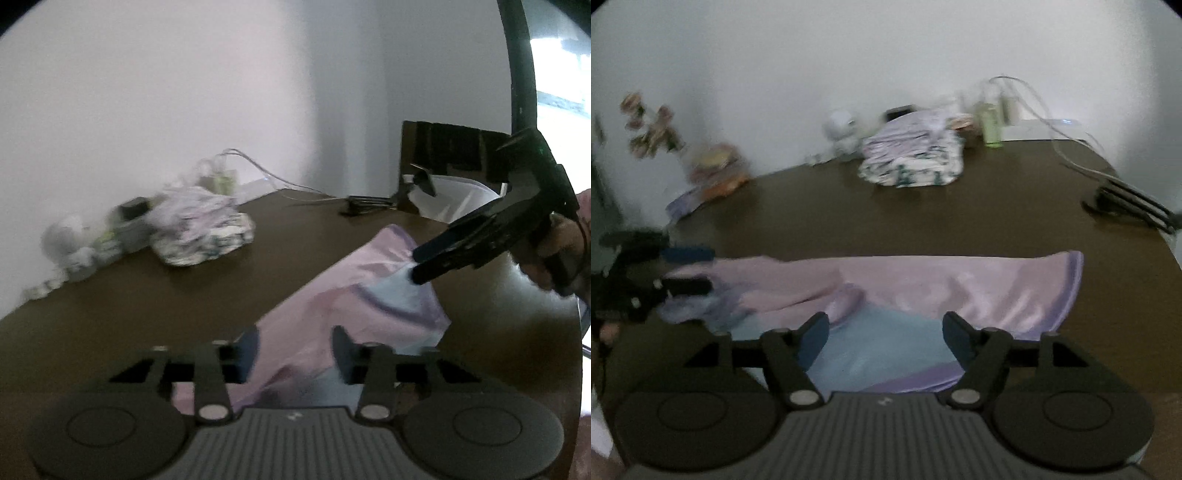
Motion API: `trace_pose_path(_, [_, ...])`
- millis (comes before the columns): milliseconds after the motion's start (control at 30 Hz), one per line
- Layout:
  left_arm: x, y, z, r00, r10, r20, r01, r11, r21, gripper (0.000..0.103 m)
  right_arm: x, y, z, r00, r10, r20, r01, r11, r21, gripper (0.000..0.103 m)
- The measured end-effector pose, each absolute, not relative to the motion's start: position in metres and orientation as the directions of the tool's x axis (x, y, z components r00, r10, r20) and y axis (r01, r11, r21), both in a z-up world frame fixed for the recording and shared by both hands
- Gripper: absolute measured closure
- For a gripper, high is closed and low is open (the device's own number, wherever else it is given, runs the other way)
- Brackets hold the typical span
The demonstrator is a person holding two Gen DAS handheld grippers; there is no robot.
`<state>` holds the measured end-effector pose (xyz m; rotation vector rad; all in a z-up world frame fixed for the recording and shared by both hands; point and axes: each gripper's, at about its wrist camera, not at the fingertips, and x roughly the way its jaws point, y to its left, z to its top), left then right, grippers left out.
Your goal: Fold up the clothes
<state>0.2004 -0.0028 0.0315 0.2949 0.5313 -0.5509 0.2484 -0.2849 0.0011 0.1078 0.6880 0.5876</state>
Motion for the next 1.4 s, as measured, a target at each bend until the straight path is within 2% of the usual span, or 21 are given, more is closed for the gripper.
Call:
trace_pose_path(167, [0.223,-0.058,0.001,0.731,-0.319,-0.603,0.516,0.837,0.182,0.081,0.26,-0.276,-0.014,0.651,0.462,-0.602,-0.463,0.87,0.167,0.046])
trace_pose_path(367, [0.228,-0.07,-0.021,0.725,-0.258,-0.639,0.474,0.859,0.191,0.082,0.252,-0.257,-0.023,0.647,0.39,-0.656,-0.508,0.861,0.011,0.047])
trace_pose_path(633, [0.188,-0.052,-0.016,0.673,-0.281,-0.684,0.546,0.812,0.204,0.082,0.193,-0.257,-0.014,0.562,0.4,-0.724,-0.556,0.831,0.028,0.048])
trace_pose_path(733, [0.17,-0.041,-0.012,0.636,-0.3,-0.711,0.572,0.802,0.173,0.081,0.164,-0.257,-0.009,0.515,0.448,-0.731,-0.588,0.805,0.078,0.049])
trace_pose_path(767, [0.166,-0.038,-0.009,0.636,-0.307,-0.708,0.567,0.809,0.158,0.08,0.159,-0.26,-0.006,0.515,0.471,-0.716,-0.587,0.802,0.106,0.048])
trace_pose_path(800, [0.161,-0.037,-0.005,0.638,-0.331,-0.695,0.562,0.817,0.126,0.077,0.155,-0.265,-0.001,0.526,0.495,-0.691,-0.579,0.804,0.136,0.048])
trace_pose_path(833, [0.157,-0.035,0.001,0.641,-0.357,-0.68,0.558,0.824,0.093,0.069,0.154,-0.269,0.004,0.542,0.51,-0.668,-0.567,0.808,0.156,0.048])
trace_pose_path(933, [0.147,-0.045,0.019,0.63,-0.464,-0.622,0.585,0.811,-0.013,0.061,0.162,-0.283,0.013,0.602,0.508,-0.616,-0.516,0.836,0.187,0.047])
trace_pose_path(1000, [0.15,-0.068,0.022,0.648,-0.437,-0.623,0.584,0.811,0.039,0.057,0.172,-0.288,0.01,0.618,0.49,-0.615,-0.485,0.853,0.192,0.047])
trace_pose_path(1100, [0.162,-0.103,0.016,0.673,-0.349,-0.652,0.555,0.821,0.132,0.057,0.186,-0.294,0.001,0.629,0.462,-0.625,-0.451,0.872,0.19,0.045])
trace_pose_path(1200, [0.175,-0.127,0.006,0.69,-0.266,-0.673,0.515,0.834,0.199,0.058,0.19,-0.297,-0.008,0.625,0.465,-0.627,-0.441,0.873,0.208,0.043])
trace_pose_path(1333, [0.193,-0.137,-0.006,0.699,-0.164,-0.696,0.436,0.869,0.233,0.078,0.19,-0.301,-0.017,0.62,0.48,-0.621,-0.449,0.866,0.221,0.039])
trace_pose_path(1400, [0.199,-0.134,-0.006,0.694,-0.151,-0.704,0.406,0.89,0.21,0.086,0.188,-0.304,-0.021,0.613,0.491,-0.619,-0.461,0.859,0.224,0.038])
